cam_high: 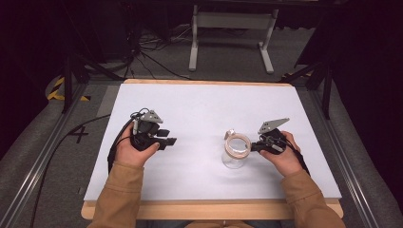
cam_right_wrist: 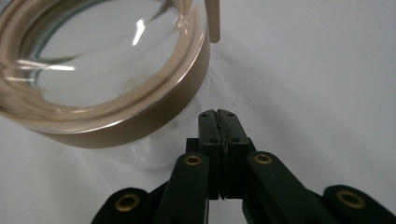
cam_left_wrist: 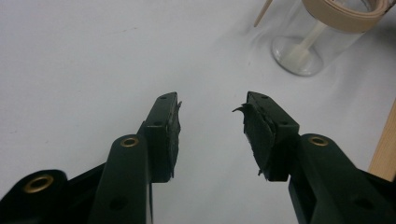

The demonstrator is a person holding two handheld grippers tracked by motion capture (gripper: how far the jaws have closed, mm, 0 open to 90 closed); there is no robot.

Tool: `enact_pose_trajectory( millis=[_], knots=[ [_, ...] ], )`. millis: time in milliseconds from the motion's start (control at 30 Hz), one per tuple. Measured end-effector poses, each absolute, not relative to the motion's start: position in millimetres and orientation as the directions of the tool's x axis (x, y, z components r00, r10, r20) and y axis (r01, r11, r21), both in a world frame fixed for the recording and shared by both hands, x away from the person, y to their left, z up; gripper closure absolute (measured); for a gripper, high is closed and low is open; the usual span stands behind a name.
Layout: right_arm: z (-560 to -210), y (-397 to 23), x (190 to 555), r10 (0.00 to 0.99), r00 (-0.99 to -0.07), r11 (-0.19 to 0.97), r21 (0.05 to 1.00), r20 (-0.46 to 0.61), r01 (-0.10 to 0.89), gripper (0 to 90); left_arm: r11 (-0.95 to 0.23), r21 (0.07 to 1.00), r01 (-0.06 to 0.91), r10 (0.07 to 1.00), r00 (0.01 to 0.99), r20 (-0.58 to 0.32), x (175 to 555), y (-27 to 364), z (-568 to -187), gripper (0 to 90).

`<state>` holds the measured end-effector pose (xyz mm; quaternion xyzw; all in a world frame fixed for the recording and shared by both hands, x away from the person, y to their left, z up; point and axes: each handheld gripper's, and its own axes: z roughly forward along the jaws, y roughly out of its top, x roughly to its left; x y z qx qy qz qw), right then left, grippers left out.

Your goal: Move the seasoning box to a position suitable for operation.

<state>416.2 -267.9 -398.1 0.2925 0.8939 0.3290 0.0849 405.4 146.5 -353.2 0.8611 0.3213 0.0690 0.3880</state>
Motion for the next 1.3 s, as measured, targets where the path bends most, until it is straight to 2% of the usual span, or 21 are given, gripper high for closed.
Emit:
enact_pose_trajectory(
  millis=[900,1133,1300],
  knots=[
    [-404,-248,399,0.508,-0.861,0.699,0.574,0.022,0.426,89.8,-0.498,0.717,0.488,0.566,0.809,-0.158,415,131,-356,55.8],
    [-396,-258,397,0.528,-0.849,0.662,0.619,0.015,0.423,89.9,-0.502,0.720,0.479,0.551,0.819,-0.161,415,128,-352,57.7],
    [-384,-283,389,0.583,-0.812,0.602,0.666,0.009,0.440,89.9,-0.486,0.749,0.450,0.515,0.840,-0.170,419,118,-343,58.1]
  ],
)
